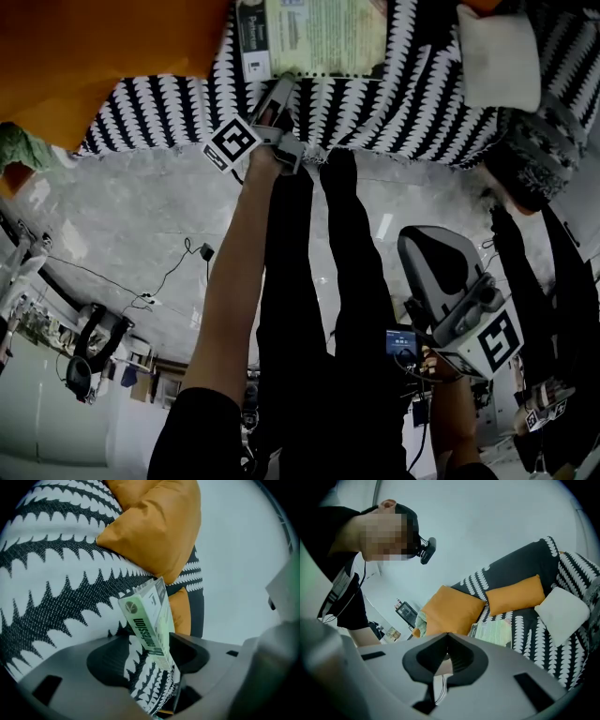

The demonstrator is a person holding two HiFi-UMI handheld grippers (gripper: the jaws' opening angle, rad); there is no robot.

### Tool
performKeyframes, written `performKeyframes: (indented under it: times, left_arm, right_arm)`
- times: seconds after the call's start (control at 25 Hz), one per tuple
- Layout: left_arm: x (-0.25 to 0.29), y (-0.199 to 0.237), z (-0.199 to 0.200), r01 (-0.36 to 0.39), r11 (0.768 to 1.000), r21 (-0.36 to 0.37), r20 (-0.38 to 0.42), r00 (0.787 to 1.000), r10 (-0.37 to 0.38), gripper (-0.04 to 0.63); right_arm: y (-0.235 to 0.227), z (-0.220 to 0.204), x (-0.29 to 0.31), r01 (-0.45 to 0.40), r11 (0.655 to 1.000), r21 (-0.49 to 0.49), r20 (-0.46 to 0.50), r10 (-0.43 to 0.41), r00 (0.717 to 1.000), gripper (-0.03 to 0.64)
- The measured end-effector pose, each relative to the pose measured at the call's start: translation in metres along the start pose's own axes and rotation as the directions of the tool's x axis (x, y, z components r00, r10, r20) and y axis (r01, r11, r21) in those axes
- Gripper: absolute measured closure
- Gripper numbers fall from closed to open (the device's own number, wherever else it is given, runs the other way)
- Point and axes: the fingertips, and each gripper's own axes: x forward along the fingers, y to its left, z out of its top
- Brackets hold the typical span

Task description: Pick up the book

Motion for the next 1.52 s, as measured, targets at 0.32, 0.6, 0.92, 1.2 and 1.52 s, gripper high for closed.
performKeyframes:
  times: [0.32, 0.6, 0.92, 1.2, 1.52]
  left_arm:
    - [0.008, -0.004, 0.009, 0.041, 0.999, -0.034, 0.033, 0.999, -0.040, 0.316]
    - [0.007, -0.005, 0.015, 0.070, 0.994, -0.087, 0.082, 0.995, -0.063, 0.318]
    - [0.020, -0.002, 0.023, 0.046, 0.994, -0.095, 0.100, 0.994, -0.036, 0.383]
    - [0.026, -0.001, 0.025, 0.029, 0.995, -0.093, 0.090, 0.996, -0.021, 0.400]
    - [0.026, -0.008, 0.028, 0.040, 0.994, -0.100, 0.117, 0.993, -0.028, 0.414]
  right_arm:
    - [-0.003, -0.005, -0.002, -0.001, 1.000, 0.006, -0.007, 0.001, 1.000, 0.600]
    - [-0.001, -0.009, -0.003, -0.005, 1.000, 0.009, -0.009, 0.005, 1.000, 0.600]
    - [-0.007, -0.013, -0.004, 0.005, 1.000, 0.020, -0.014, -0.005, 1.000, 0.600]
    - [-0.004, -0.022, -0.008, 0.009, 1.000, 0.023, -0.013, -0.009, 1.000, 0.600]
    - [-0.003, -0.021, -0.013, 0.014, 0.999, 0.030, -0.001, -0.014, 1.000, 0.600]
